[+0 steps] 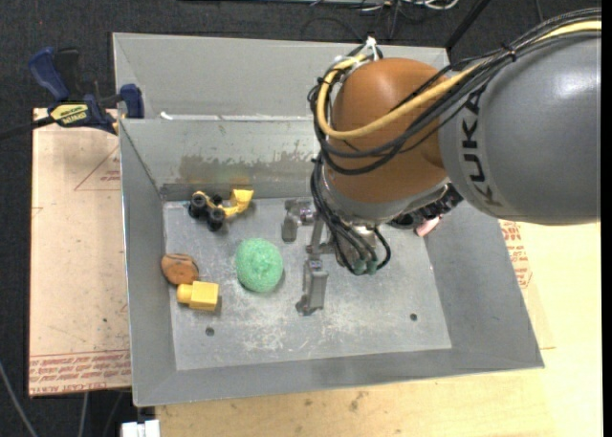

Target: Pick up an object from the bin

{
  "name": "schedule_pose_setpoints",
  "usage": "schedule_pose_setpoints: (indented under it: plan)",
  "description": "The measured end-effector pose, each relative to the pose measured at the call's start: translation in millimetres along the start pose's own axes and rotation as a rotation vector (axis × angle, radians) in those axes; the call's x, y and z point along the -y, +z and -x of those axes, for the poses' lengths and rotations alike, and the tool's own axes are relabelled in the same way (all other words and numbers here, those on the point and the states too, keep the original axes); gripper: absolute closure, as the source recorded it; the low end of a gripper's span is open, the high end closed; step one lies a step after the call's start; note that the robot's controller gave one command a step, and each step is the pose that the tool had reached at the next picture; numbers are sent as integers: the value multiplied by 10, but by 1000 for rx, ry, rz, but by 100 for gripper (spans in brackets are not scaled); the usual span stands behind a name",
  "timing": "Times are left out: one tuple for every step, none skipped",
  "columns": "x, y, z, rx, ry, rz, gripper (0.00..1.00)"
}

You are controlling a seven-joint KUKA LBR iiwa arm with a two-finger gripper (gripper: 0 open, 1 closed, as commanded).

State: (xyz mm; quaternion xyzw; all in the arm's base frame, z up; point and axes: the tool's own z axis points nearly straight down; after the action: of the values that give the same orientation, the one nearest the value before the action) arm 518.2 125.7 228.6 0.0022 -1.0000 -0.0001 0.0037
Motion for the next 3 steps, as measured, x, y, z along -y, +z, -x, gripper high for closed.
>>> schedule_pose_setpoints:
  plan:
    - [8, -42, 16, 8, 4, 1, 0]
    - [26, 632, 307, 14, 31, 3, 0]
    - [116, 753, 572, 5, -75, 0, 0]
